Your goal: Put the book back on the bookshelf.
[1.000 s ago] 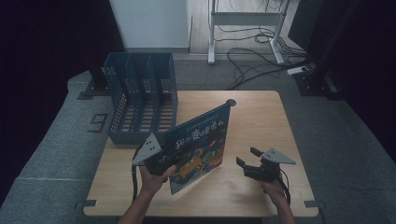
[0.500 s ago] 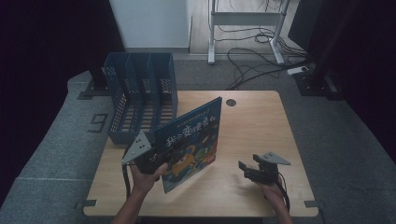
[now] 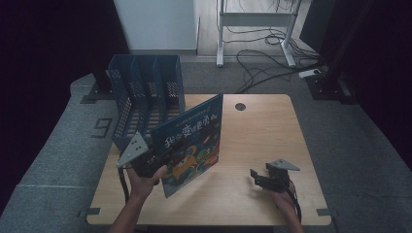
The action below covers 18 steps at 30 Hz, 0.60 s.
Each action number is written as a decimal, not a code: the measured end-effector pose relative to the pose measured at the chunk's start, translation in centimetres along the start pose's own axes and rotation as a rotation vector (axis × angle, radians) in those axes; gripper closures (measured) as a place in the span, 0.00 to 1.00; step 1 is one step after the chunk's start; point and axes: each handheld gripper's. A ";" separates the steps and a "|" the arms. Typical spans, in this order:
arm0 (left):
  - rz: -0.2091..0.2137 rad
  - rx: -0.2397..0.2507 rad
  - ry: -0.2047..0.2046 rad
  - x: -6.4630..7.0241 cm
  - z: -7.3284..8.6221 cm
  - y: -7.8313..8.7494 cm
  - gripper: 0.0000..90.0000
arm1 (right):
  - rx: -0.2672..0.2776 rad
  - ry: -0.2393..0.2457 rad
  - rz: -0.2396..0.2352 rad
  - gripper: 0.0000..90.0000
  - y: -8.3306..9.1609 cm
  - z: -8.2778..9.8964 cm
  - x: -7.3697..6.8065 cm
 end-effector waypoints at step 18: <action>-0.029 0.017 0.008 -0.9 -1.2 0.7 0.91 | -0.065 -0.022 0.045 0.29 -0.6 -0.2 0.2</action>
Point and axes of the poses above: each handheld gripper's, and its own axes: y roughly backward along the jaws, z roughly out of its underside, x roughly to its right, and after that the axes turned 5 degrees about -y, right-handed
